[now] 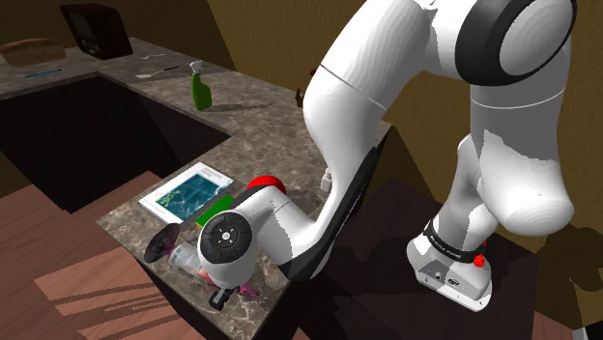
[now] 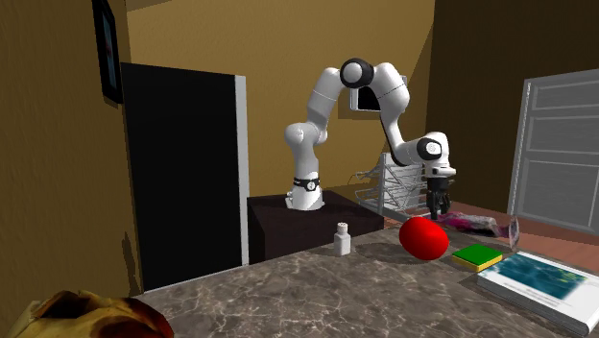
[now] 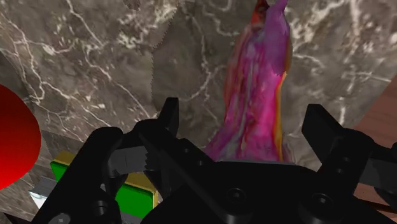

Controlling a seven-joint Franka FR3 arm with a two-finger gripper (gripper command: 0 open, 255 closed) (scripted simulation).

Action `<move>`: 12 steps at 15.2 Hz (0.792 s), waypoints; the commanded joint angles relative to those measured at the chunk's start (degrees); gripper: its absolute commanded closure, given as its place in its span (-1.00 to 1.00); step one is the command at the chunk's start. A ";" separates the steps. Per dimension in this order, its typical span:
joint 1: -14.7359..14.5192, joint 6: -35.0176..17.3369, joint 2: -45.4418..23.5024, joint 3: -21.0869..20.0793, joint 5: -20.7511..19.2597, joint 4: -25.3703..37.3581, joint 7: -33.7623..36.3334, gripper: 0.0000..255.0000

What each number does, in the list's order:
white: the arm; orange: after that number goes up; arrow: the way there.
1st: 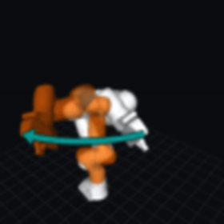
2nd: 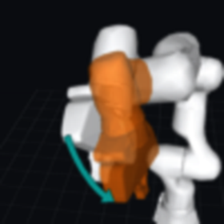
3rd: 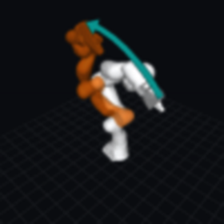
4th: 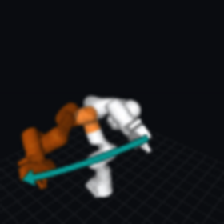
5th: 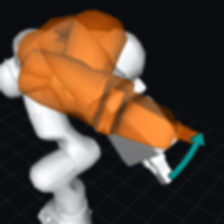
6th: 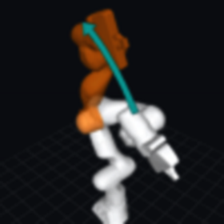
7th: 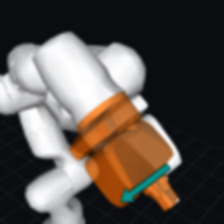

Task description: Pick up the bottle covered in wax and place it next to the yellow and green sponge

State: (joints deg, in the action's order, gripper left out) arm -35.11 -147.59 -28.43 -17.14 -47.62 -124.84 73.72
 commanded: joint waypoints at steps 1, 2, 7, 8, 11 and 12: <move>0.00 0.00 0.00 0.00 0.00 0.00 0.00 -1.00; 0.00 0.00 0.00 0.00 0.00 0.00 0.00 -1.00; 1.54 3.94 6.74 -3.96 6.12 -2.18 -4.02 -1.00; 1.53 3.94 6.74 -3.96 6.12 -2.18 -4.03 -1.00; 1.53 3.94 6.74 -3.95 6.12 -2.18 -4.03 -1.00; 1.53 3.94 6.74 -3.95 6.12 -2.18 -4.03 -1.00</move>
State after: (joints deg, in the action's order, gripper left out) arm -33.58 -143.68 -21.71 -21.08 -41.53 -127.02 69.71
